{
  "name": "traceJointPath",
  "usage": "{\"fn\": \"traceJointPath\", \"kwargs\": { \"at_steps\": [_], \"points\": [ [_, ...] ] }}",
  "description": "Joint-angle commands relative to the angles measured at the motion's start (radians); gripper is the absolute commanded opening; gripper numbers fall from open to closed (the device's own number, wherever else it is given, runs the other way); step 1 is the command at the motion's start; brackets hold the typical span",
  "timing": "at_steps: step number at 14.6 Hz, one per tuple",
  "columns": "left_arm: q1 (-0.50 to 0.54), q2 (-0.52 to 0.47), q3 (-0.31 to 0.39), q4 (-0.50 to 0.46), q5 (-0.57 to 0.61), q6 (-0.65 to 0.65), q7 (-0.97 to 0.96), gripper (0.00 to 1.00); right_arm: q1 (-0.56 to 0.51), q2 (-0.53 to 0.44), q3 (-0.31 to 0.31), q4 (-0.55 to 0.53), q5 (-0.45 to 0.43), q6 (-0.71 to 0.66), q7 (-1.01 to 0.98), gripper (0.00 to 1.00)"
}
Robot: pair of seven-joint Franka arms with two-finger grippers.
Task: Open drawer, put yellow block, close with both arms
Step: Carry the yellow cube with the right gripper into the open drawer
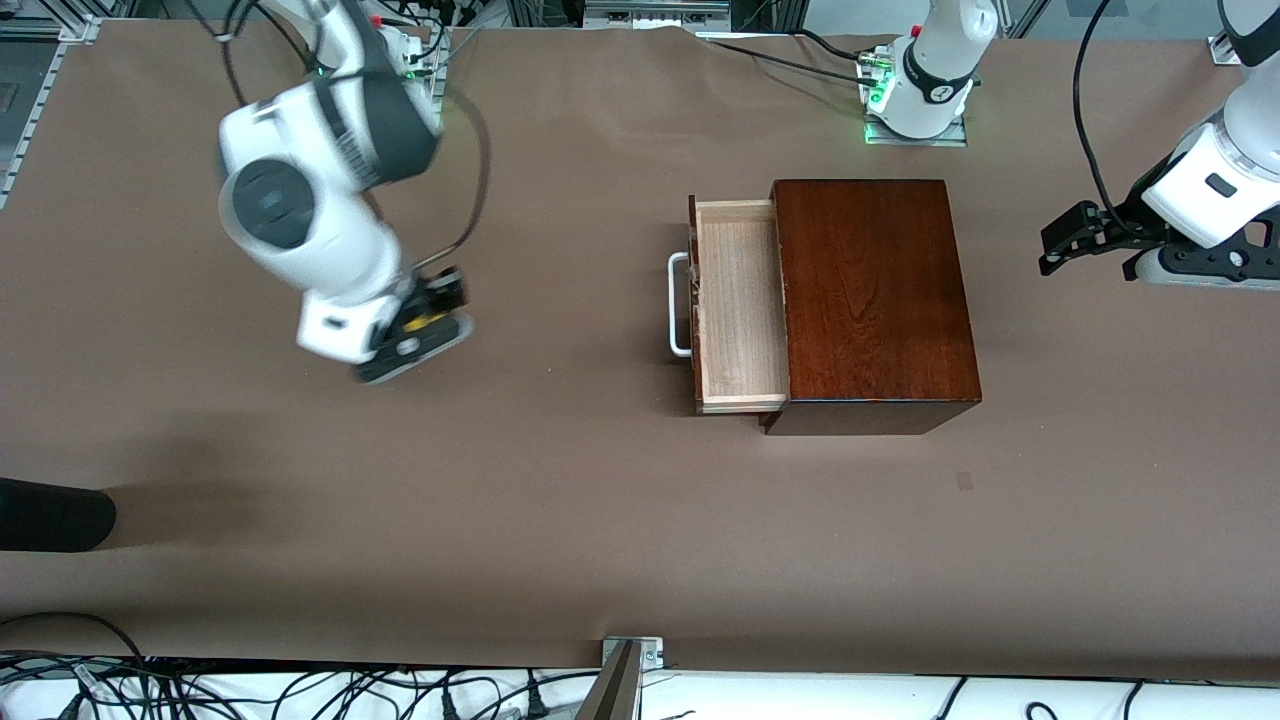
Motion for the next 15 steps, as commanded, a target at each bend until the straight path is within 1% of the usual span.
{"fn": "traceJointPath", "kwargs": {
  "at_steps": [1,2,3,4,6,7,8,10,13,15],
  "points": [
    [-0.002,-0.01,-0.002,0.011,0.022,-0.017,0.014,1.0,0.165,0.045,-0.01,0.093,-0.034,-0.021,-0.021,0.0],
    [-0.001,-0.01,-0.002,0.011,0.022,-0.02,0.012,1.0,0.215,0.071,-0.01,0.134,-0.06,-0.018,-0.036,0.0],
    [-0.002,-0.01,-0.002,0.011,0.022,-0.026,0.014,1.0,0.274,0.117,-0.01,0.204,-0.083,-0.018,-0.046,0.0],
    [-0.002,-0.01,-0.002,0.011,0.022,-0.031,0.014,1.0,0.305,0.167,-0.01,0.287,-0.095,-0.019,-0.061,0.0],
    [-0.002,-0.01,-0.002,0.012,0.022,-0.031,0.014,1.0,0.374,0.278,-0.01,0.451,-0.097,-0.021,-0.128,0.0],
    [-0.002,-0.011,-0.002,0.012,0.022,-0.032,0.012,1.0,0.399,0.315,-0.01,0.499,-0.097,-0.019,-0.139,0.0],
    [-0.002,-0.01,-0.008,0.012,0.021,-0.032,0.012,1.0,0.414,0.332,-0.01,0.516,-0.097,-0.013,-0.155,0.0],
    [-0.001,-0.011,-0.017,0.014,0.02,-0.032,0.012,1.0,0.447,0.34,-0.009,0.518,-0.095,0.013,-0.223,0.0],
    [-0.001,-0.01,-0.017,0.018,0.02,-0.032,0.011,1.0,0.494,0.366,-0.012,0.519,-0.098,0.007,-0.311,0.0],
    [-0.002,-0.008,-0.017,0.023,0.02,-0.034,0.012,1.0,0.503,0.378,-0.01,0.519,-0.098,0.007,-0.371,0.0]
  ]
}}
